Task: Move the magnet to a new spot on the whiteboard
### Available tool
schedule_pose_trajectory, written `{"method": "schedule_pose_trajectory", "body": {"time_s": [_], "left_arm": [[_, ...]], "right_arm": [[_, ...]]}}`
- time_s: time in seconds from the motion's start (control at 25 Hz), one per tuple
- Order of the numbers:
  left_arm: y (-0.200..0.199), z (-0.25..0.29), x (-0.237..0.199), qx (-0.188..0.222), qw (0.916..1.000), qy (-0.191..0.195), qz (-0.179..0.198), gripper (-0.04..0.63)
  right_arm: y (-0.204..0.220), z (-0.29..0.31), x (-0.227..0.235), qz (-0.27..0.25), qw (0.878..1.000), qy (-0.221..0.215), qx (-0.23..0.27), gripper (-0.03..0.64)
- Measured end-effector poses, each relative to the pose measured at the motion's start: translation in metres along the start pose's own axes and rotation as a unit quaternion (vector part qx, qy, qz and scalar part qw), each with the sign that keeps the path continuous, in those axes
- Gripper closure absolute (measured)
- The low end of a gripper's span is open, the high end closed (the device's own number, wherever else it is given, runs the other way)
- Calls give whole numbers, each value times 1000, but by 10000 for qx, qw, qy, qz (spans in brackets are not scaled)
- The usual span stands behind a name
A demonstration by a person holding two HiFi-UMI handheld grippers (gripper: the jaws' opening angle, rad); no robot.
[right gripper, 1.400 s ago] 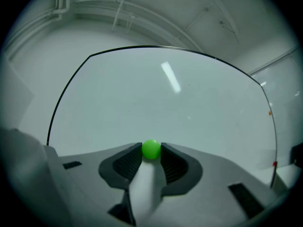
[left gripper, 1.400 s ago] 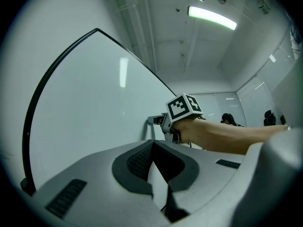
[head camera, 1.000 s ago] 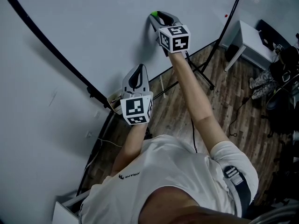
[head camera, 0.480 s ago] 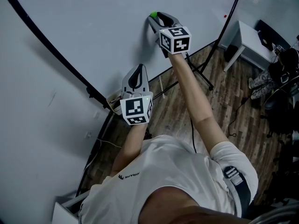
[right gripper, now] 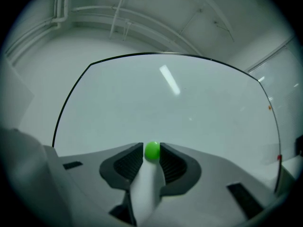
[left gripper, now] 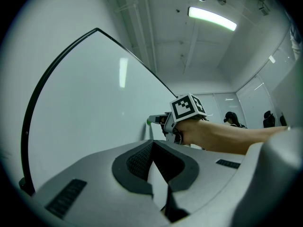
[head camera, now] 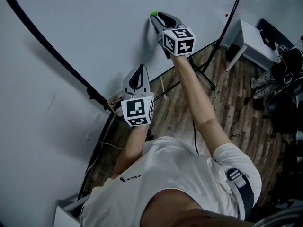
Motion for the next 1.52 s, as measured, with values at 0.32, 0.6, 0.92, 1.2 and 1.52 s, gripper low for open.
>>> {"method": "schedule_pose_trajectory", "body": {"time_s": [0.32, 0.6, 0.92, 1.2, 1.52], "left_arm": [[-2, -2, 1, 23, 10000, -4, -11, 594], [-3, -1, 1, 34, 10000, -2, -25, 593], [-3, -1, 3, 34, 10000, 36, -17, 594], [-3, 1, 1, 44, 10000, 61, -27, 593], [-3, 4, 1, 59, 9999, 88, -50, 594]], "right_arm": [[-2, -10, -1, -3, 10000, -10, 47, 511], [-8, -18, -9, -97, 9999, -19, 141, 535], [-9, -29, -16, -104, 9997, -27, 199, 563], [-10, -40, -20, -68, 9996, -1, 279, 584], [-10, -54, -27, -60, 9995, -10, 316, 601]]}}
Point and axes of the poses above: the fingertips, and each gripper's own axes: z forward along the fingers, x to its right, y out of its underside, the point moved 6 cm from there along -z, backward along the fingers, and after that the axes turned 2 degrees about z, right-handed, at the moved point
